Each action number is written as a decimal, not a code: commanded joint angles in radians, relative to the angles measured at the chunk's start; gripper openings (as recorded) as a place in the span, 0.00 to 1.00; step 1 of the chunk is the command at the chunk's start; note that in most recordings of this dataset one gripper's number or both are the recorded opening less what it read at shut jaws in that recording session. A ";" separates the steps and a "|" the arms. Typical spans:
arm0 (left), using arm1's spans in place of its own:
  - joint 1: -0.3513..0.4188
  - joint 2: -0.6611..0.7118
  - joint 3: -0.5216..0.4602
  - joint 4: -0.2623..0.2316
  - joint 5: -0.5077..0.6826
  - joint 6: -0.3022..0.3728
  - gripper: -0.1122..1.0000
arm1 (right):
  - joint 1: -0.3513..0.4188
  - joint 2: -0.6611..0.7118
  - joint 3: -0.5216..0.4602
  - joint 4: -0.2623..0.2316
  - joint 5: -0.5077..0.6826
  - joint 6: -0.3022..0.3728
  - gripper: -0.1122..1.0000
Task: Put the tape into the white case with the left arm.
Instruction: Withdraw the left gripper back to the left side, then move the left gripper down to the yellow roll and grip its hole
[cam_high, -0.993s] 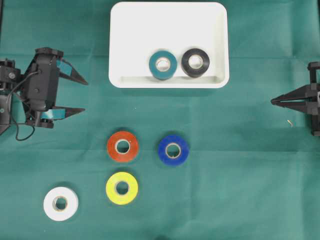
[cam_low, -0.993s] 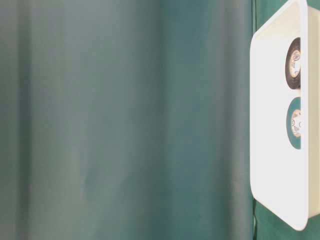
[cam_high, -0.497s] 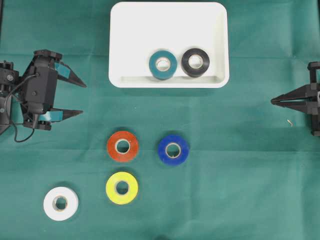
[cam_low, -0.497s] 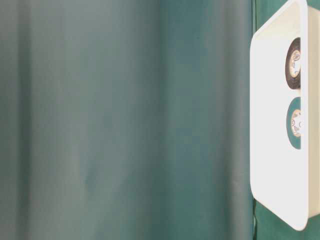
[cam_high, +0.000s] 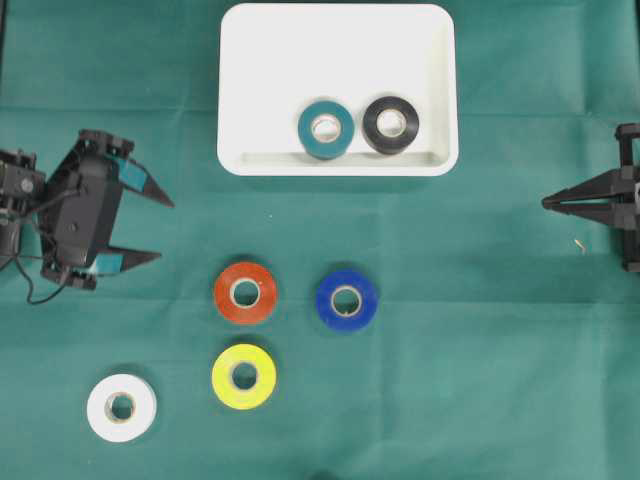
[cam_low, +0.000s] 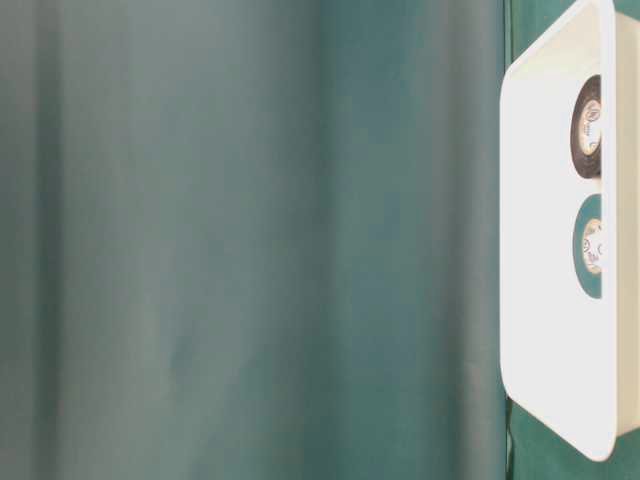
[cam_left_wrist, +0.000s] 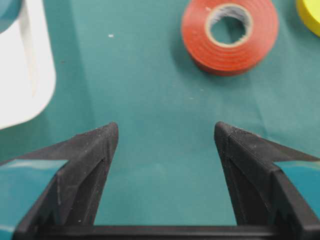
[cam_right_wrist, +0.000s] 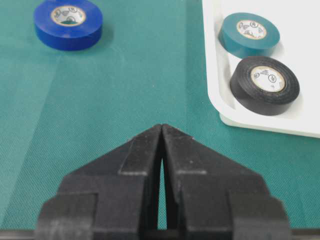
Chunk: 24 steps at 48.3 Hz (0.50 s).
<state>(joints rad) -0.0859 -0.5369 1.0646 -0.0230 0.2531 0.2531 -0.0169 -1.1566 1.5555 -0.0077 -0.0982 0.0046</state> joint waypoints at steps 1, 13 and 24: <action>-0.017 0.000 -0.018 -0.003 -0.006 0.000 0.79 | -0.002 0.006 -0.012 -0.002 -0.011 0.000 0.02; -0.028 0.000 -0.020 -0.003 -0.008 0.000 0.79 | -0.002 0.006 -0.012 -0.002 -0.009 0.000 0.02; -0.028 0.002 -0.017 -0.003 -0.006 0.000 0.79 | -0.002 0.006 -0.012 -0.002 -0.009 0.000 0.02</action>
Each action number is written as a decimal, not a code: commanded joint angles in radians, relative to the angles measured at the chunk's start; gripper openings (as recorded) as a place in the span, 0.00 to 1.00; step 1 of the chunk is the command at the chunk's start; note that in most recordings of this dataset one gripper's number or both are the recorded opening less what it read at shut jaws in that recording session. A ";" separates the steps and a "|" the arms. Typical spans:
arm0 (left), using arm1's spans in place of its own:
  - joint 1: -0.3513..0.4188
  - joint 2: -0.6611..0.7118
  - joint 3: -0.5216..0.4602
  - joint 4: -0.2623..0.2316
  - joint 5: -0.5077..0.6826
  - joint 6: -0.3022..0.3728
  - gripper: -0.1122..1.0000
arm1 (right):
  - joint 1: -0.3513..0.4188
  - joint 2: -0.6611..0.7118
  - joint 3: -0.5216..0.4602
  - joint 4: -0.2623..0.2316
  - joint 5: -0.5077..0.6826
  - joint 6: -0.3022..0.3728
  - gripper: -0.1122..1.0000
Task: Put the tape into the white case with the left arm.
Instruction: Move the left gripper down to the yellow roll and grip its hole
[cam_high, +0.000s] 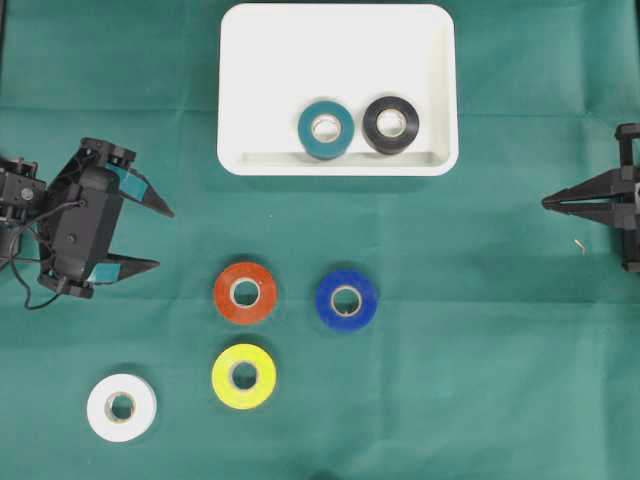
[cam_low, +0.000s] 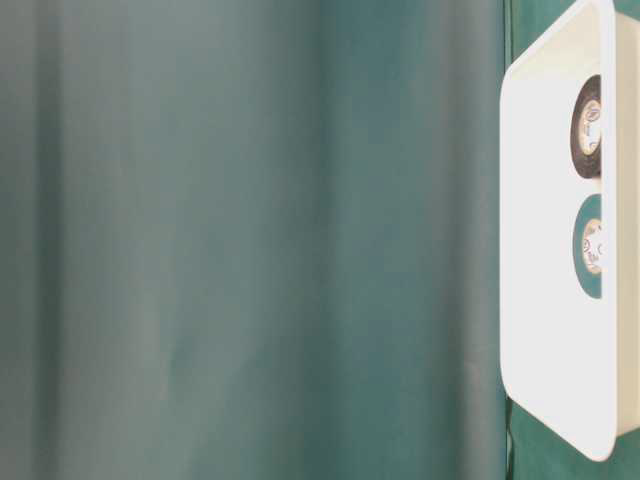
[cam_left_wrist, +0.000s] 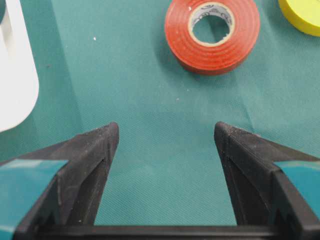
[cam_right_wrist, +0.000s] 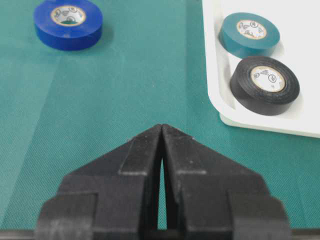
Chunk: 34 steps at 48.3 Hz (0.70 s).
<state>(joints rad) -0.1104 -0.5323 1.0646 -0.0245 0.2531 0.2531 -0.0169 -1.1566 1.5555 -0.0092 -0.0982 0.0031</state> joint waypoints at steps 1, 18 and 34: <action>-0.003 -0.003 -0.017 -0.002 -0.006 0.000 0.79 | -0.003 0.006 -0.011 0.000 -0.009 0.003 0.02; -0.051 0.077 -0.038 -0.002 -0.055 -0.003 0.79 | -0.002 0.006 -0.011 0.000 -0.011 0.002 0.02; -0.144 0.268 -0.178 -0.002 -0.072 -0.002 0.79 | -0.002 0.006 -0.012 0.000 -0.009 0.002 0.02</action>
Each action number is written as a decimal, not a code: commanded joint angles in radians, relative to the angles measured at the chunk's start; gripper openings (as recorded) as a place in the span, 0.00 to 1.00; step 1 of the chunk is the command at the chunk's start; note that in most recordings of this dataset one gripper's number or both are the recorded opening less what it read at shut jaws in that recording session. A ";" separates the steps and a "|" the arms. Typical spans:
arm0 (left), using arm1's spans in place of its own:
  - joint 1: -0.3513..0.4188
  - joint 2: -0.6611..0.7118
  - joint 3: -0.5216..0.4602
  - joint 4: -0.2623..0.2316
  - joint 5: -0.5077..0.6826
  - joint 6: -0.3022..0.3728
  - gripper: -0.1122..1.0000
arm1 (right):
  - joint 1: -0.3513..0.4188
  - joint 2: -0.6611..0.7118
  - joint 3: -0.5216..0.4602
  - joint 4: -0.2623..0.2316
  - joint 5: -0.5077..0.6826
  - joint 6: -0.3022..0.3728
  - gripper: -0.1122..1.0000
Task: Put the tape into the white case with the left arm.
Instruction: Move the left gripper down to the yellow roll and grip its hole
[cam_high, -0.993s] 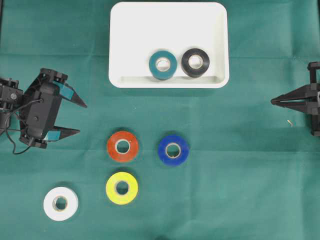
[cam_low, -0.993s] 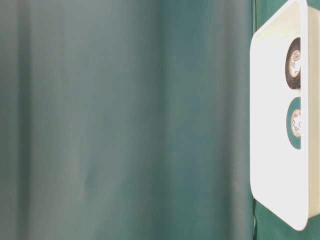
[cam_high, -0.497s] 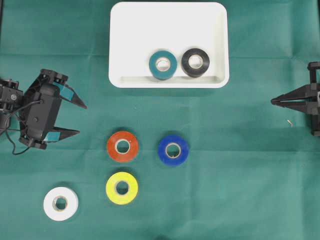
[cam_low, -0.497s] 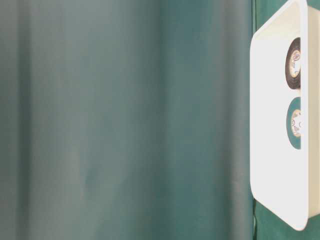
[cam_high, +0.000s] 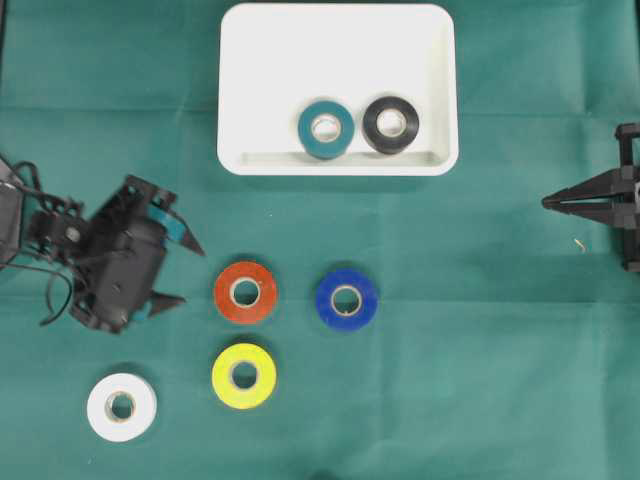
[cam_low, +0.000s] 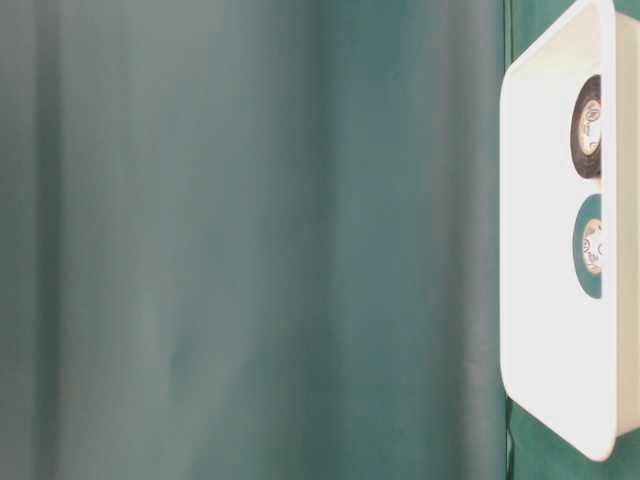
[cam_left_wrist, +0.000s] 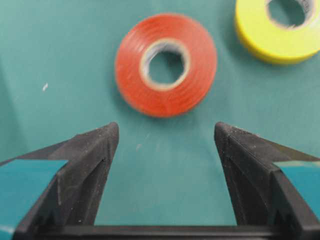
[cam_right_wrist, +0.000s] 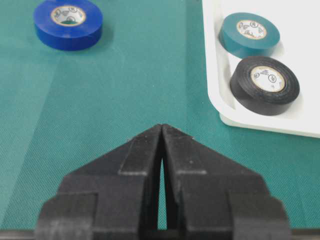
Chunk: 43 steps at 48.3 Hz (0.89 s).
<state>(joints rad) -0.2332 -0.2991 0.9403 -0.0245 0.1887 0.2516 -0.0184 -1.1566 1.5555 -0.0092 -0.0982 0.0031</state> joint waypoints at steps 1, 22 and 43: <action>-0.026 0.048 -0.063 -0.002 -0.008 0.000 0.79 | 0.000 0.006 -0.011 0.000 -0.011 0.002 0.02; -0.115 0.219 -0.215 -0.002 -0.005 -0.002 0.79 | 0.000 0.006 -0.011 0.000 -0.011 0.002 0.02; -0.135 0.353 -0.318 -0.002 -0.005 0.002 0.79 | 0.000 0.006 -0.011 0.000 -0.011 0.003 0.02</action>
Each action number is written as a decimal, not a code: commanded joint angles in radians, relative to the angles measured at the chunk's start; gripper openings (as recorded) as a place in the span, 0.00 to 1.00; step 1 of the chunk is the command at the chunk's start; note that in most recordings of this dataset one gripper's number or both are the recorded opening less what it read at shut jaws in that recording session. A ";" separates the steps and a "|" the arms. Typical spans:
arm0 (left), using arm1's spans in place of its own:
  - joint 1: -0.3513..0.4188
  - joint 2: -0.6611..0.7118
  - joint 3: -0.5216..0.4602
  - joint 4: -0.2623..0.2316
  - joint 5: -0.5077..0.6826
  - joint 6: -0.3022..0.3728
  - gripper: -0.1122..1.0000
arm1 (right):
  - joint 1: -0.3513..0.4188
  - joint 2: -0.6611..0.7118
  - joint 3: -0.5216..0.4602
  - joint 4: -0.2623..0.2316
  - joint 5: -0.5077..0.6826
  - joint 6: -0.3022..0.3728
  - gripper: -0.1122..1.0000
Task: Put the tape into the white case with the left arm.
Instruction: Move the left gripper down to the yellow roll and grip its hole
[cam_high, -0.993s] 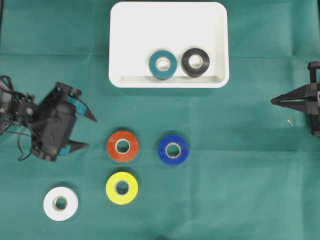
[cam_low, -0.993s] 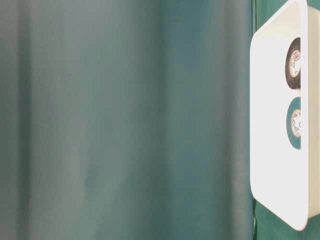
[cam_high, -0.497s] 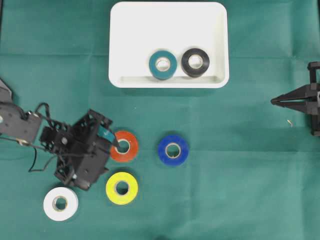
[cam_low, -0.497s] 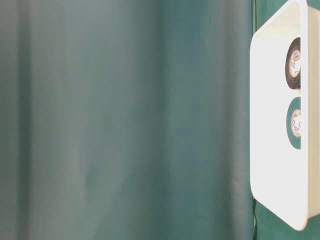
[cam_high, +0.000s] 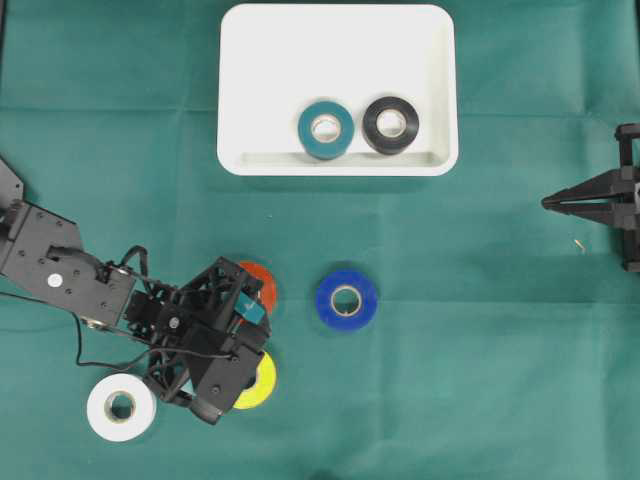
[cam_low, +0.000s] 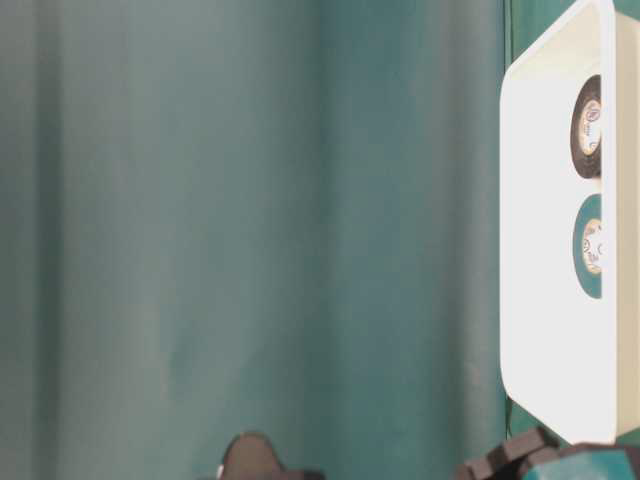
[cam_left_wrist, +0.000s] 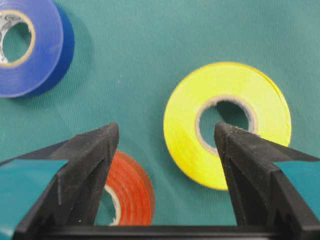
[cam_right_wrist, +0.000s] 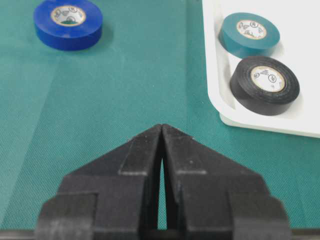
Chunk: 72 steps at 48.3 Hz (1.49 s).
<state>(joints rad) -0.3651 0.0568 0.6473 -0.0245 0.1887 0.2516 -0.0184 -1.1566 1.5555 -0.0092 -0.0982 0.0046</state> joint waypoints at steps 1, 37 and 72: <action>-0.003 -0.003 -0.026 -0.002 -0.005 0.002 0.79 | 0.000 0.006 -0.011 0.000 -0.011 0.002 0.02; -0.003 0.087 -0.044 -0.002 -0.043 0.008 0.79 | 0.000 0.006 -0.011 -0.002 -0.011 0.002 0.02; -0.003 0.120 -0.038 -0.002 -0.083 0.009 0.78 | 0.000 0.006 -0.011 0.000 -0.011 0.002 0.02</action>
<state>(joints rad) -0.3666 0.1902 0.6213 -0.0245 0.1135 0.2623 -0.0184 -1.1566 1.5570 -0.0092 -0.0982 0.0046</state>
